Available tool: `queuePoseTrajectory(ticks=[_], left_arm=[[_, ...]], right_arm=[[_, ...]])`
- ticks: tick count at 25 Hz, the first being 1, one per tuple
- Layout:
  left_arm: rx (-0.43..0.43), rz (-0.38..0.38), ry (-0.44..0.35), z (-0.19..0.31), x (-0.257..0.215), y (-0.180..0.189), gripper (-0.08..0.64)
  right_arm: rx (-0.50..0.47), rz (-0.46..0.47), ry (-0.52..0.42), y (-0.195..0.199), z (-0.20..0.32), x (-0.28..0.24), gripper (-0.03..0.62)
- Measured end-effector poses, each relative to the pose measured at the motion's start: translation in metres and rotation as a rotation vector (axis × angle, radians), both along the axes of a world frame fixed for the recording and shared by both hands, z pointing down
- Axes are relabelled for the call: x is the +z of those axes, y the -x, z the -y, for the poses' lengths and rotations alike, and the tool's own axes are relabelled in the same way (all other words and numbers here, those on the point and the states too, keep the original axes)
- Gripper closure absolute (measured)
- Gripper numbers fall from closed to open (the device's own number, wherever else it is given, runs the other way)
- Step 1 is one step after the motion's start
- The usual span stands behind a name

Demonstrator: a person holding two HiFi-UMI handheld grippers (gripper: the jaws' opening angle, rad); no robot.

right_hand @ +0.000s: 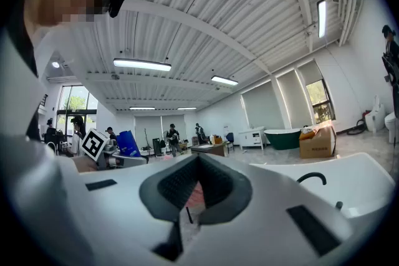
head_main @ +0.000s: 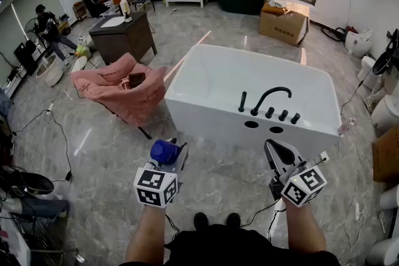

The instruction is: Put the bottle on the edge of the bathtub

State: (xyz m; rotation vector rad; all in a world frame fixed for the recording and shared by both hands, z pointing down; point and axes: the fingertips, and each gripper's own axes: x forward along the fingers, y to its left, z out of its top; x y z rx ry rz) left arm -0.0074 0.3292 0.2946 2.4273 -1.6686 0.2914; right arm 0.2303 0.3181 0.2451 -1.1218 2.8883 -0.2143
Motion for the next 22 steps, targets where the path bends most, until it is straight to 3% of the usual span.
queuePoseTrajectory(ticks=[17,22], left_arm=[[0.0,-0.018,-0.001,-0.001,0.006,0.026,0.413],[0.0,-0.019,-0.001,-0.006,0.009,0.051,0.413]], right_arm=[[0.011,0.012,-0.004,0.022,0.005,0.005,0.581],[-0.084,0.064,0.015,0.06,-0.004,0.002,0.581]])
